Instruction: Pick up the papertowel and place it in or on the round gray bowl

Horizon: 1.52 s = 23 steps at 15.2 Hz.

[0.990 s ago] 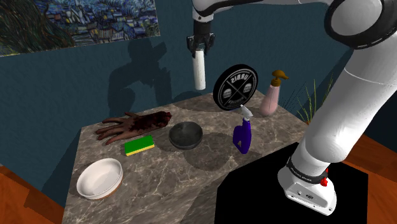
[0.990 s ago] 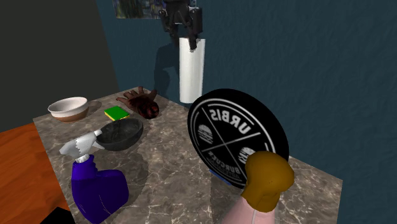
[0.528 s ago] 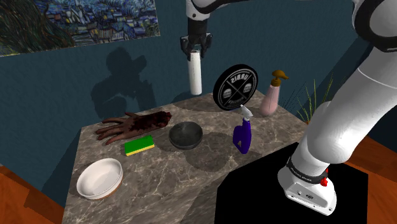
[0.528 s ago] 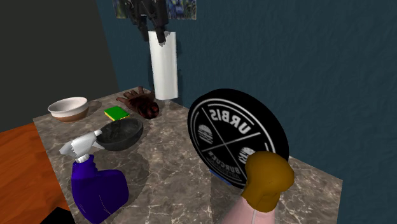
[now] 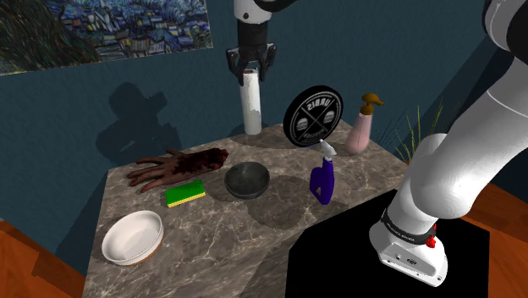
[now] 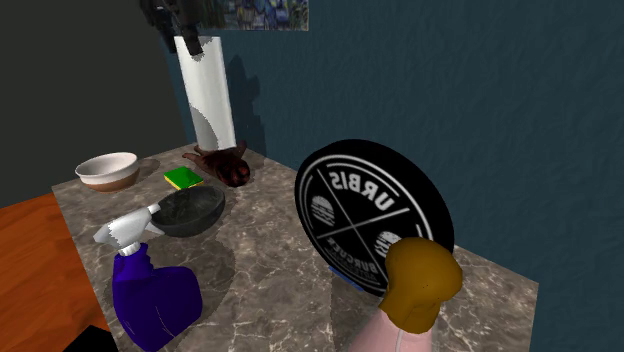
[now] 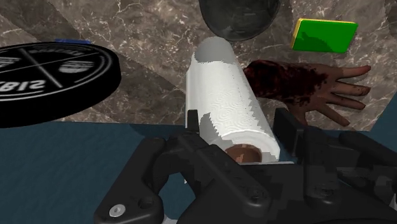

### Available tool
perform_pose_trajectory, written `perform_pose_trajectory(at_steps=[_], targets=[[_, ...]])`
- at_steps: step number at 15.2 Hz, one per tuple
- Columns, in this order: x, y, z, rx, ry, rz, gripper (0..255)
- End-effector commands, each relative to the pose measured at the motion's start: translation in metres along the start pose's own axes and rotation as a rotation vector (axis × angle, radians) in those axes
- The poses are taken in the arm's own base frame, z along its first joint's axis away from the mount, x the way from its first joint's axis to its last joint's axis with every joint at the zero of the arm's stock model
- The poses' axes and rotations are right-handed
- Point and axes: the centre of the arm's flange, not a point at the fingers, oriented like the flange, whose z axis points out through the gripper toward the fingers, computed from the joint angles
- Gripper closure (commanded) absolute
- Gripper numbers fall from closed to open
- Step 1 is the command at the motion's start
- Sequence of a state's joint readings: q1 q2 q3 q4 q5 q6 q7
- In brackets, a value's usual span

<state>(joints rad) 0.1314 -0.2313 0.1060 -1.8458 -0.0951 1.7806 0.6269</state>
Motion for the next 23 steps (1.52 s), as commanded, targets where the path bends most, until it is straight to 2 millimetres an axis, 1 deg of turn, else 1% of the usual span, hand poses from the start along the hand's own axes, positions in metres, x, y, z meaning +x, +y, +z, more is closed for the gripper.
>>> perform_pose_trajectory(at_steps=[1, 5, 6, 23], targets=[[-0.023, -0.021, -0.013, -0.001, 0.0, 0.001, 255], [-0.058, -0.055, -0.033, -0.001, 0.0, 0.001, 255], [-0.061, -0.058, -0.035, -0.001, 0.0, 0.001, 255], [-0.079, -0.058, 0.053, -0.001, 0.0, 0.001, 255]])
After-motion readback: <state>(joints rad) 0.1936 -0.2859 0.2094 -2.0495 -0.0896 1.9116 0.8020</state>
